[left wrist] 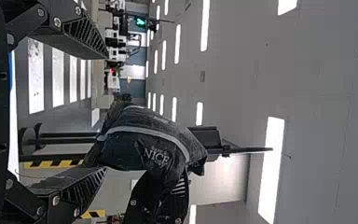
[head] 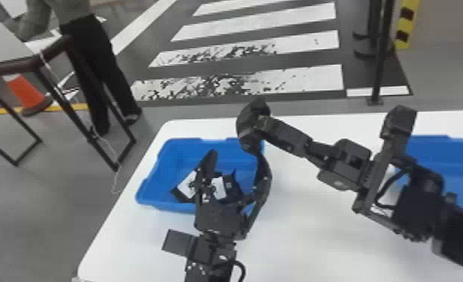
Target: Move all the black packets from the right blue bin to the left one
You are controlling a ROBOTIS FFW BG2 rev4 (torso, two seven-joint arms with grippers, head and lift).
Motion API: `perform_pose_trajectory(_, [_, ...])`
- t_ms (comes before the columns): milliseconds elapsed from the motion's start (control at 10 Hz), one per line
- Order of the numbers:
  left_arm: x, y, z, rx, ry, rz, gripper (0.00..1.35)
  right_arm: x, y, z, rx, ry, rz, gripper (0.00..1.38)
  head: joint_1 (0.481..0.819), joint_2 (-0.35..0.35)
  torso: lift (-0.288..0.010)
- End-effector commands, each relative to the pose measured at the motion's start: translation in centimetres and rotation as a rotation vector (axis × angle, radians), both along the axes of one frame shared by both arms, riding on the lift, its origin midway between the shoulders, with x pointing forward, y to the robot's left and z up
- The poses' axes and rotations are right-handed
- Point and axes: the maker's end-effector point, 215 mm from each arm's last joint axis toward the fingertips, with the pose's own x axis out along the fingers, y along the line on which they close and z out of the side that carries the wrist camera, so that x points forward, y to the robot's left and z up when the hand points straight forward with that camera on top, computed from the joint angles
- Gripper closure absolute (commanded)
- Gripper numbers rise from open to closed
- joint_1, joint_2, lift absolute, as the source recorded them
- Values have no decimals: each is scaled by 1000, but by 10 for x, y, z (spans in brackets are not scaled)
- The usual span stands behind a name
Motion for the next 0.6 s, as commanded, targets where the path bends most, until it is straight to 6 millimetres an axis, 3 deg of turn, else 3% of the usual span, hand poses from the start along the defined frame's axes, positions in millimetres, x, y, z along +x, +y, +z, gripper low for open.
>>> perform_pose_trajectory(0, [-2,6,10,25,-34,19,246,0,-1,-5,-6,10,0,1243,689,350,-168])
perform_pose_trajectory(100, [-2,9,17,41,-56,28,283,-1,-1,-11,-11,22,2,1243,687,350,-168])
perform_pose_trajectory(200, [-4,10,22,43,-69,32,639,-1,-1,-14,-16,29,2,1243,685,350,-168])
perform_pose_trajectory(300, [-6,10,28,44,-85,36,742,0,-1,-16,-18,35,-1,1243,684,350,-168])
perform_pose_trajectory(400, [-6,6,30,78,-93,34,1115,0,-1,-16,-16,36,0,1242,683,350,-168])
perform_pose_trajectory(500, [-6,5,32,86,-92,33,1196,0,-1,-16,-15,37,0,1243,682,350,-168])
